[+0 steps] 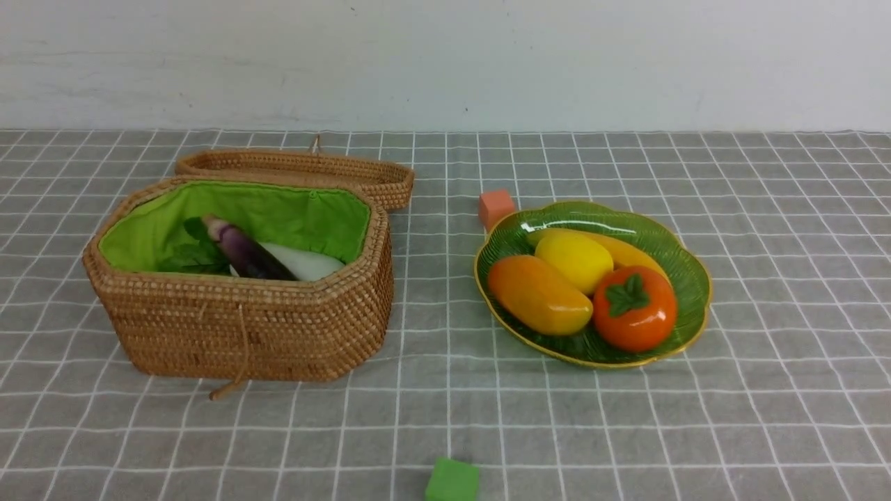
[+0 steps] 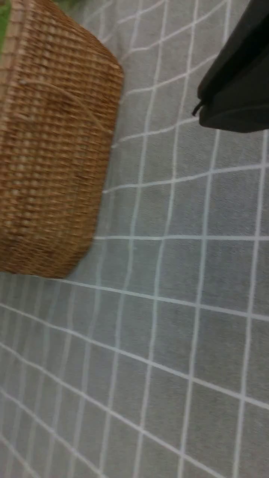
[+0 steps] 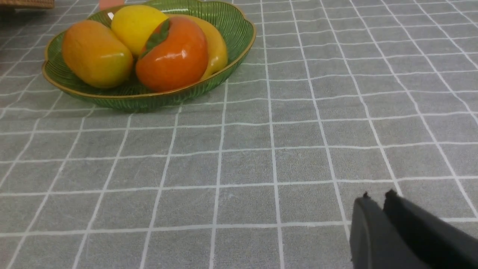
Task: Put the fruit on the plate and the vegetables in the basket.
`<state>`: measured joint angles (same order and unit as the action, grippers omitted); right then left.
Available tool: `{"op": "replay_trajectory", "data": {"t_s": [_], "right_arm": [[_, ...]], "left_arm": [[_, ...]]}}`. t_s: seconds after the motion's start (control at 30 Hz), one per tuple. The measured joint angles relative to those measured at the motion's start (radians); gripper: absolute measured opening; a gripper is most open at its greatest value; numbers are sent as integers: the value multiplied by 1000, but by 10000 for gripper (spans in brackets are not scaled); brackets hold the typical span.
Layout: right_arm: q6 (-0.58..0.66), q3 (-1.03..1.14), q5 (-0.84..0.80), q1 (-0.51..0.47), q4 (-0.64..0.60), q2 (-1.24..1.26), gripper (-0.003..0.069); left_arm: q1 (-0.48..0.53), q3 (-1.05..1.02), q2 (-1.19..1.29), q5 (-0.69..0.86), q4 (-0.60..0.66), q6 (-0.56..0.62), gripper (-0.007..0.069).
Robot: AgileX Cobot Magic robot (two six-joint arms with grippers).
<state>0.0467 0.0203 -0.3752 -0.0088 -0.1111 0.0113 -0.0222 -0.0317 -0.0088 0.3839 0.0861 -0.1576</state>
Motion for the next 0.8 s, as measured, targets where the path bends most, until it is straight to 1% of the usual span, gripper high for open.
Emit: {"op": "replay_trajectory", "data": {"t_s": [0.13, 0.8], "right_arm": [[0, 0, 0, 0, 0, 0, 64], [1, 0, 0, 0, 0, 0, 92]], "left_arm": [[0, 0, 0, -2, 6, -21, -13], [0, 0, 0, -2, 6, -25, -13]]}}
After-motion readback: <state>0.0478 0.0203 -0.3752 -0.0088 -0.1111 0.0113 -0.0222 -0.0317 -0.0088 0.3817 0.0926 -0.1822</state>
